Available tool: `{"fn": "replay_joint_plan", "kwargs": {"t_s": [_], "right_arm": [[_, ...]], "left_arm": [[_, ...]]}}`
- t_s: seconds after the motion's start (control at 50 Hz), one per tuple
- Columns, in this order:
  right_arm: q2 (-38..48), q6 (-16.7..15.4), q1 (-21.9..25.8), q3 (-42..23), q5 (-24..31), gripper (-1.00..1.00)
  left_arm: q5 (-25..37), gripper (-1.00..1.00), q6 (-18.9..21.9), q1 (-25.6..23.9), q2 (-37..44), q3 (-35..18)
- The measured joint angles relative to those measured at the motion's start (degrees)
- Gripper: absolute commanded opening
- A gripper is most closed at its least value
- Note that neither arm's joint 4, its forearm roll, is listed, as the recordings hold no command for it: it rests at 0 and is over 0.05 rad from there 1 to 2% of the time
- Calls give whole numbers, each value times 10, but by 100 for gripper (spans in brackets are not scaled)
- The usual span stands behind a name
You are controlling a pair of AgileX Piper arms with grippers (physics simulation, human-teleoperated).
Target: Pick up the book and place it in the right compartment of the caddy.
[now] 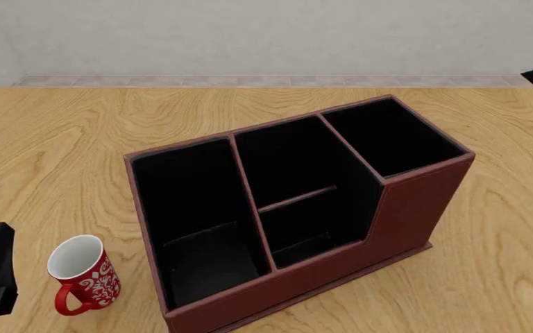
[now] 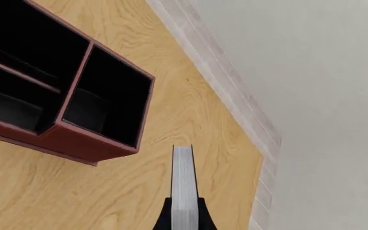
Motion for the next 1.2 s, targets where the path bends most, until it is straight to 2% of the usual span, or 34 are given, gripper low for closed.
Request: {"fn": "replay_joint_plan", "kwargs": {"t_s": [0.62, 1.2], "right_arm": [[76, 3, 107, -65, 0, -100], [128, -13, 175, -83, 0, -100]], "left_arm": [[-1, 100, 0, 0, -1, 1], [1, 100, -1, 0, -3, 0]]}}
